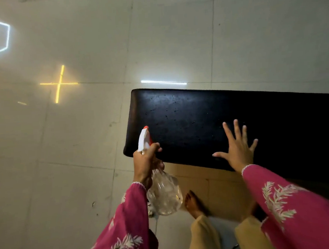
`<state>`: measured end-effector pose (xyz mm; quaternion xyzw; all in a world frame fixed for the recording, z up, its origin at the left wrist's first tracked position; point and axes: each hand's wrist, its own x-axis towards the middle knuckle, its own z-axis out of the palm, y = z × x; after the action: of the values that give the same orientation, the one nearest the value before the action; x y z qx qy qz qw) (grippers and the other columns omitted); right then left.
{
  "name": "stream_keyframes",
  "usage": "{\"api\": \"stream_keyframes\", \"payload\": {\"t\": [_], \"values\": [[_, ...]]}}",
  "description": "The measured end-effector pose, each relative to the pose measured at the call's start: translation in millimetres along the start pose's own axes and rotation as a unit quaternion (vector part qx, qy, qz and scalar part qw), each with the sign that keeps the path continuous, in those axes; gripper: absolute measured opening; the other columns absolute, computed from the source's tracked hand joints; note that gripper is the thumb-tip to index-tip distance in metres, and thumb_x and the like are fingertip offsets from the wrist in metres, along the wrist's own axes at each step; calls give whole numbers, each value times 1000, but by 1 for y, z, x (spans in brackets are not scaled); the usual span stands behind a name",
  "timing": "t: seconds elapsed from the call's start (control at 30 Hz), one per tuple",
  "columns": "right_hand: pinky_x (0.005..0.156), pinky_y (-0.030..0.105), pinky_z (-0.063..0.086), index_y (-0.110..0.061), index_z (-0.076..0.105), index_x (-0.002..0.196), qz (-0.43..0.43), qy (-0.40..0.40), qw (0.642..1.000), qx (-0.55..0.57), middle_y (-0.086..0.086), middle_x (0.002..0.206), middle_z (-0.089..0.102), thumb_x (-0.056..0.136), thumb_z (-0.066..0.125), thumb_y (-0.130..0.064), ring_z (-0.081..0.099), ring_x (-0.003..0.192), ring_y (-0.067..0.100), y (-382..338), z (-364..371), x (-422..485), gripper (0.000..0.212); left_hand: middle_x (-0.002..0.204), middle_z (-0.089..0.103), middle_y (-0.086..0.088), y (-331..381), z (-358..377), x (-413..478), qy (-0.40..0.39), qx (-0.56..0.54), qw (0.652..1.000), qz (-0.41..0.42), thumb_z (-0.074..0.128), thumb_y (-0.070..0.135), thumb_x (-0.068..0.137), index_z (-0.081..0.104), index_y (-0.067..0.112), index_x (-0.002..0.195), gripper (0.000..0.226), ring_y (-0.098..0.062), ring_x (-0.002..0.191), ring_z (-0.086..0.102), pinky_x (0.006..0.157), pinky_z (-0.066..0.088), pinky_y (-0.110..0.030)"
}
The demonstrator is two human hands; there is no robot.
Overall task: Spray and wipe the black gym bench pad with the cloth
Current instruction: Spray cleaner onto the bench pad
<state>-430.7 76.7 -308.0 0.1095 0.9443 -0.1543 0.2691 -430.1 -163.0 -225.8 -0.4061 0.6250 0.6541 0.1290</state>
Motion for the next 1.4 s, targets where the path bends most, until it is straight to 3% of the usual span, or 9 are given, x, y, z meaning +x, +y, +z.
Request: {"api": "stream_keyframes", "payload": {"t": [0.2, 0.4, 0.53, 0.67, 0.77, 0.87, 1.13, 1.27, 1.4], "values": [[108, 62, 4, -34, -1, 146, 5, 13, 1000, 2, -2, 155, -15, 69, 72, -48, -12, 142, 24, -1, 2, -2, 107, 47, 47, -2, -11, -11, 8, 10, -14, 1000, -1, 62, 10, 83, 51, 7, 61, 26, -18, 29, 40, 35, 36, -21], [111, 57, 1, -31, -6, 146, -31, 21, 999, -8, -2, 155, -16, 72, 62, -61, -11, 142, 21, 15, 1, -6, 104, 94, 70, -10, -9, 7, -3, -144, -19, 983, -111, 64, 24, 74, 62, -1, 99, 36, -16, 35, 41, 42, 38, -21], [111, 54, -2, -26, 4, 147, 3, 84, 996, 33, 0, 156, -5, 74, 60, -60, -7, 143, 21, 49, -5, -16, 98, 70, 59, -11, -21, 36, -12, -136, 24, 987, -82, 61, 15, 82, 56, 5, 75, 14, -17, 31, 40, 38, 35, -20], [111, 53, -1, -25, 7, 148, 49, 93, 994, 18, 2, 157, -2, 75, 59, -59, -5, 143, 22, 96, -17, -19, 96, 54, 44, -6, -35, 69, -22, -106, 33, 990, -82, 62, 14, 81, 49, 10, 61, 24, -17, 30, 40, 37, 34, -20], [112, 52, -1, -25, 7, 148, 47, 83, 995, 9, 1, 157, -2, 76, 57, -60, -4, 143, 21, 122, -23, -21, 94, 73, 64, -10, -36, 94, -35, -167, 26, 980, -108, 66, 19, 77, 61, 6, 78, 15, -17, 33, 40, 40, 36, -22], [113, 49, -2, -25, 4, 147, 26, 73, 997, -6, 1, 157, -3, 79, 53, -60, -4, 143, 19, 146, -29, -27, 91, 96, 70, -8, -43, 128, -53, -232, 54, 963, -122, 65, 27, 65, 62, 3, 100, 42, -17, 33, 41, 42, 39, -23], [114, 44, 2, -23, 7, 147, -10, 61, 998, 8, 0, 155, -1, 82, 56, -53, 3, 144, 20, 214, -39, -39, 87, 63, 55, 1, -70, 222, -92, -178, 149, 970, -75, 63, 16, 74, 58, 20, 74, 6, -15, 41, 43, 41, 36, -23], [112, 45, 11, -16, 27, 144, -51, 173, 981, 70, 8, 152, 23, 80, 66, -39, 19, 140, 26, 242, -58, -46, 78, 60, 52, -3, -71, 254, -111, -182, 141, 972, -50, 64, 11, 80, 59, 22, 75, 13, -15, 43, 45, 41, 39, -24], [110, 50, 8, -11, 28, 144, 94, 285, 942, 147, 14, 151, 24, 76, 70, -38, 19, 140, 30, 292, -83, -43, 84, 69, 53, -4, -63, 286, -128, -191, 171, 966, 27, 64, 5, 82, 61, 6, 91, 10, -9, 47, 49, 42, 43, -19]]}}
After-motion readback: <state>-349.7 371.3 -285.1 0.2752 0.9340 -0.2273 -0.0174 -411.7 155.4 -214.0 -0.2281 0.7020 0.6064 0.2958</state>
